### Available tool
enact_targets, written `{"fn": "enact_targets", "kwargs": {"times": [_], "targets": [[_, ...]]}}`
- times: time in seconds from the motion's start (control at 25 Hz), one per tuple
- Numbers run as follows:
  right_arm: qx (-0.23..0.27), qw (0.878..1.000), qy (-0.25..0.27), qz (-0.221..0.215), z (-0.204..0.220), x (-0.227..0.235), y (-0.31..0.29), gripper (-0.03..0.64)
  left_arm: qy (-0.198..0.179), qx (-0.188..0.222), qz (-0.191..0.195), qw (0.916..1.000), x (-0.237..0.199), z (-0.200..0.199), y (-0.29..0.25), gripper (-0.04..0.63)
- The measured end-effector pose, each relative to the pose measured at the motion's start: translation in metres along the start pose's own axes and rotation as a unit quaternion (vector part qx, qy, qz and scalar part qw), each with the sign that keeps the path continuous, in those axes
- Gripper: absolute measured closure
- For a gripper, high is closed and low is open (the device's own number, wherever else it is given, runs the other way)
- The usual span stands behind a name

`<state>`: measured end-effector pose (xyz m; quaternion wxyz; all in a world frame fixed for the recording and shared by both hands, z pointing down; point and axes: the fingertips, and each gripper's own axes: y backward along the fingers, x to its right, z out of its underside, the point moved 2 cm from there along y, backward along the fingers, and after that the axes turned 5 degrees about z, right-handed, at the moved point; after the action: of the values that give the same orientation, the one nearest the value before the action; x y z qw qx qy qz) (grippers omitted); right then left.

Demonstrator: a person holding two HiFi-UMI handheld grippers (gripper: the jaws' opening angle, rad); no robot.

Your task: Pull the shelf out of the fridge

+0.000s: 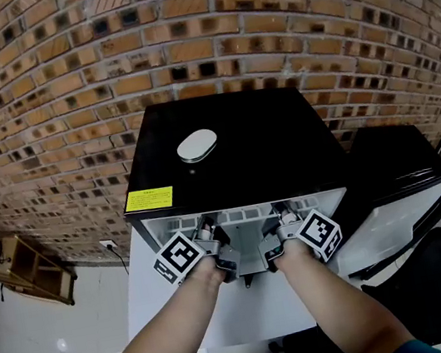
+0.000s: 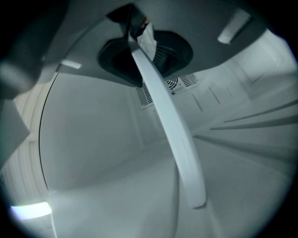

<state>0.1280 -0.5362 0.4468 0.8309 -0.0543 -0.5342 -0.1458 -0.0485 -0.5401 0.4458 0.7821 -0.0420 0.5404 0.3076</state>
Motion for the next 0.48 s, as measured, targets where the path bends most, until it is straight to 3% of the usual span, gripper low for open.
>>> {"fn": "enact_targets", "kwargs": {"times": [0.48], "targets": [[-0.002,1.0,-0.003,0.001,0.005,-0.003,0.019,0.545,0.004,-0.006,0.001,1.0,0.008,0.008,0.016,0.551]]}}
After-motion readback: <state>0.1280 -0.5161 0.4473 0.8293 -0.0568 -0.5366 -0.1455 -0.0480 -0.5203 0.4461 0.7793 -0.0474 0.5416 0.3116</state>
